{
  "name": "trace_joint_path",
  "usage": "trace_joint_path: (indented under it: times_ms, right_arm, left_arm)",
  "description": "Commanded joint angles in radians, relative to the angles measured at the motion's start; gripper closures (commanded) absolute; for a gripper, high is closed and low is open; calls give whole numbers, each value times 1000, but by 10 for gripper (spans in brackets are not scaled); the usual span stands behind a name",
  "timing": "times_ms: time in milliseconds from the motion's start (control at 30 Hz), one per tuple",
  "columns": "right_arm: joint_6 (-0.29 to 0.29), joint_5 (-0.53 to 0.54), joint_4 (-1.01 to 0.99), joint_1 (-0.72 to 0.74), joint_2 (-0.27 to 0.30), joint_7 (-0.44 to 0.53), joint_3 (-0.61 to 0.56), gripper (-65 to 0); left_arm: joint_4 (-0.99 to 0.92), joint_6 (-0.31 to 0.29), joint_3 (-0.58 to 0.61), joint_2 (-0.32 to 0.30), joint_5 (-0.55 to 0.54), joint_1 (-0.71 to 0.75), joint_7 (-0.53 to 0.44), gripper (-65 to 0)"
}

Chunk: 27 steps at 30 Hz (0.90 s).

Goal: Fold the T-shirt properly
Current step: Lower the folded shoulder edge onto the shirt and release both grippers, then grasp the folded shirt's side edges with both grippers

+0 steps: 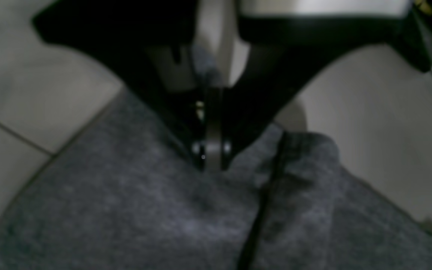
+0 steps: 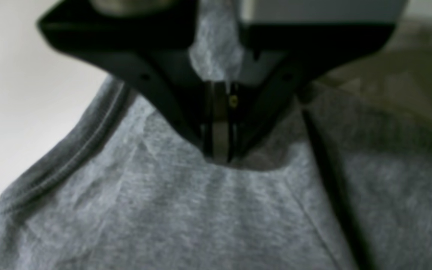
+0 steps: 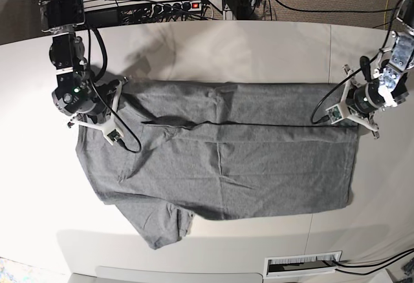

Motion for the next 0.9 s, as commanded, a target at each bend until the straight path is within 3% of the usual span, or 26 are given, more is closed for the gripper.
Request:
trace_joint_path:
  times_ms: [0, 367, 567, 867]
  right_arm:
    - [13, -13, -11, -27, 23, -92, -3, 0]
    - [13, 92, -9, -122, 106, -173, -2, 0]
    - [13, 95, 27, -196, 106, -185, -2, 0]
    - [13, 86, 174, -344, 106, -185, -2, 0]
  left_arm:
    - [-10, -75, 9, -25, -6, 37, 58, 0]
    - [-9, -78, 9, -122, -21, 247, 57, 0]
    - [63, -74, 9, -154, -41, 349, 82, 0]
    - [186, -74, 9, -159, -42, 415, 214, 0]
